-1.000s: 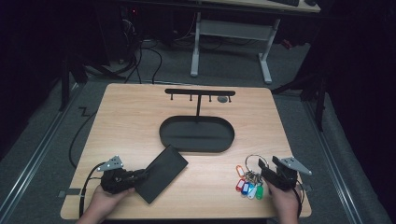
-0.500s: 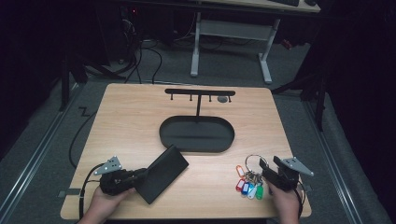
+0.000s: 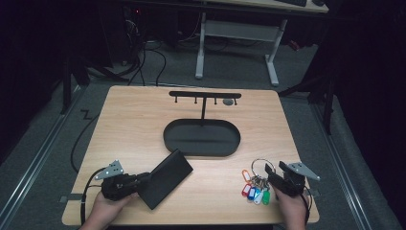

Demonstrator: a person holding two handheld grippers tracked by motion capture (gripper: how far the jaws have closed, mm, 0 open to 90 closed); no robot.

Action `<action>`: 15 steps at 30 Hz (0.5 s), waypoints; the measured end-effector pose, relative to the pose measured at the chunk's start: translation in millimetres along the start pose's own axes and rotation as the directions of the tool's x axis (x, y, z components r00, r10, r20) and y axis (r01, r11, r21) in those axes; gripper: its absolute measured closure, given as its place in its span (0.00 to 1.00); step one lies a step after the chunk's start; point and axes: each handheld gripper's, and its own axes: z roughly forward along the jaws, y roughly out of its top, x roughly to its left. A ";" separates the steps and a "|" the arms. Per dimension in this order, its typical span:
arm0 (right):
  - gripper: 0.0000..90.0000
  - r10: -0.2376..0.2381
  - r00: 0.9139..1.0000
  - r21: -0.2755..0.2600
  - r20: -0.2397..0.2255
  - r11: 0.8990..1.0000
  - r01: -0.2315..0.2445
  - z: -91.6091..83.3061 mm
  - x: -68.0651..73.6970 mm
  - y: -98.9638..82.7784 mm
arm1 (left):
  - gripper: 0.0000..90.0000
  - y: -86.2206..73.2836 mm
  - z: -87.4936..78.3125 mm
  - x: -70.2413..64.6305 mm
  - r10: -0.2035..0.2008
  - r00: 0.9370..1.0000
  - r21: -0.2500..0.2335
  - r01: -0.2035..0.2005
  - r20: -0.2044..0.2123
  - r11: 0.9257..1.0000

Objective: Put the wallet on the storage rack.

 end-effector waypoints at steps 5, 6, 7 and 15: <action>0.43 0.013 1.000 -0.002 0.007 1.000 -0.013 -2.7 -5.0 -5.1 | 0.88 1.8 -1.0 -0.3 0.004 1.000 0.006 -0.004 0.013 1.000; 0.43 0.016 1.000 -0.003 0.008 1.000 -0.016 -5.2 -5.5 -6.0 | 0.88 2.0 -1.0 -0.4 0.004 1.000 0.006 -0.004 0.011 1.000; 0.43 0.016 1.000 -0.003 0.008 1.000 -0.016 -5.2 -5.5 -6.0 | 0.88 2.2 -0.8 -0.5 0.006 1.000 0.005 -0.006 0.009 1.000; 0.44 0.017 0.999 -0.053 0.043 0.998 -0.015 -24.1 -9.3 -10.2 | 0.89 7.5 0.4 -2.6 0.041 0.999 -0.007 -0.041 0.006 0.999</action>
